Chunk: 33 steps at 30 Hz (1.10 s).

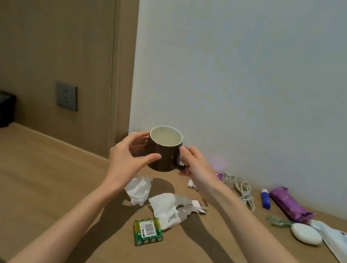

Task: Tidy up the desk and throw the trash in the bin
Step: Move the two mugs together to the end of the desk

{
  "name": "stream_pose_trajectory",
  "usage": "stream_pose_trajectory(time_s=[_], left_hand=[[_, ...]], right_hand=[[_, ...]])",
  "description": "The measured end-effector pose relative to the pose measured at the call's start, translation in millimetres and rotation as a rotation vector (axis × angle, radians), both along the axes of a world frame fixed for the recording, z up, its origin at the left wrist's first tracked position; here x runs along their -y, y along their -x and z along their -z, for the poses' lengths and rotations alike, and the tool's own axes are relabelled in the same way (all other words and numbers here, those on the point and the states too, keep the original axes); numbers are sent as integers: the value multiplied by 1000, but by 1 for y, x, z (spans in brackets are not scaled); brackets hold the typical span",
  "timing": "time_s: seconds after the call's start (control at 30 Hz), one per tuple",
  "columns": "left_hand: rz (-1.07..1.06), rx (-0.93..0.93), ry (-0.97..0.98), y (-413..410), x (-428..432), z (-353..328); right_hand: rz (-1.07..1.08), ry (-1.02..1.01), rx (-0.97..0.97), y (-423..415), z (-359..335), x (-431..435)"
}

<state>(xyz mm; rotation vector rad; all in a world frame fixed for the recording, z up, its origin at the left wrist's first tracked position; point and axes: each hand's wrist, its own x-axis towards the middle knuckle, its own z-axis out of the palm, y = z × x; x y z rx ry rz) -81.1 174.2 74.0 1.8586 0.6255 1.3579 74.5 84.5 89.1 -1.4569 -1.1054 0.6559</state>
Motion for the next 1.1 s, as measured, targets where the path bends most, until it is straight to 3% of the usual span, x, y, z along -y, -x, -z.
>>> stream_pose_trajectory(time_s=[0.37, 0.87, 1.1], left_hand=[[-83, -44, 123, 14, -92, 58], [-106, -73, 151, 33, -129, 77], [-90, -54, 172, 43, -135, 81]], right_hand=[[-93, 164, -50, 13, 40, -103], [-180, 177, -174, 22, 65, -144], [-186, 197, -144, 31, 67, -153]])
